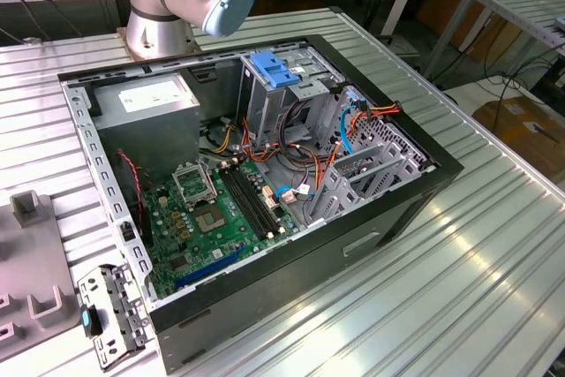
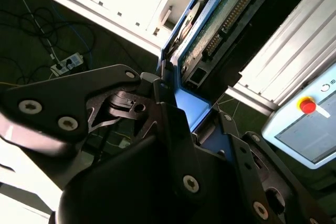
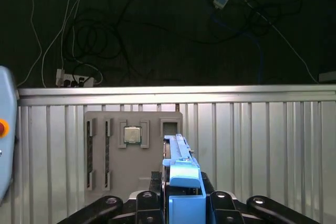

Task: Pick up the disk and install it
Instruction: 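Pick up the disk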

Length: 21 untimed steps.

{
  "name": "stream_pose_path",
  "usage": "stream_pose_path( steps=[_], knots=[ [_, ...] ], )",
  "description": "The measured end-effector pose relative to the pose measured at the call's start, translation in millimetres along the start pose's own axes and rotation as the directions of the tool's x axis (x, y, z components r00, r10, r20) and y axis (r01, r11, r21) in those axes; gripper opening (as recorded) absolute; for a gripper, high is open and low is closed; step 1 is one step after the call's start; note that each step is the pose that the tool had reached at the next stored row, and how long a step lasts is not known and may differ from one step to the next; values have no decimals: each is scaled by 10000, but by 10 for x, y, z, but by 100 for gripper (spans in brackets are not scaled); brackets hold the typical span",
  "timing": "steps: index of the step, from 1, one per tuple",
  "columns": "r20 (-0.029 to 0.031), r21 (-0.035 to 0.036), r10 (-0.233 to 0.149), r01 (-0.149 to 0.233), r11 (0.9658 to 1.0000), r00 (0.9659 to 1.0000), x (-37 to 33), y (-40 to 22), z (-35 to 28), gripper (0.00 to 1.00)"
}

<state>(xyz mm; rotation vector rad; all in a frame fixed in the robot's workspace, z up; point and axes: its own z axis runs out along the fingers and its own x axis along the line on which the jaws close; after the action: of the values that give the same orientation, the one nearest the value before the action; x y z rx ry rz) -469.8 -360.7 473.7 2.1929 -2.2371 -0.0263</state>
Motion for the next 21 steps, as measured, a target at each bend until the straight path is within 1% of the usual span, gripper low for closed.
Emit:
stream_pose_path(
  steps=[6, 9, 21],
  knots=[
    [0, -1, 0, 0, 10000, 10000, -1, 2, -106, 37],
    [-1, -3, 0, 0, 10000, 10000, -1, 3, -184, 37],
    [0, -2, 0, 0, 10000, 10000, -2, 6, -319, 37]
  ],
)
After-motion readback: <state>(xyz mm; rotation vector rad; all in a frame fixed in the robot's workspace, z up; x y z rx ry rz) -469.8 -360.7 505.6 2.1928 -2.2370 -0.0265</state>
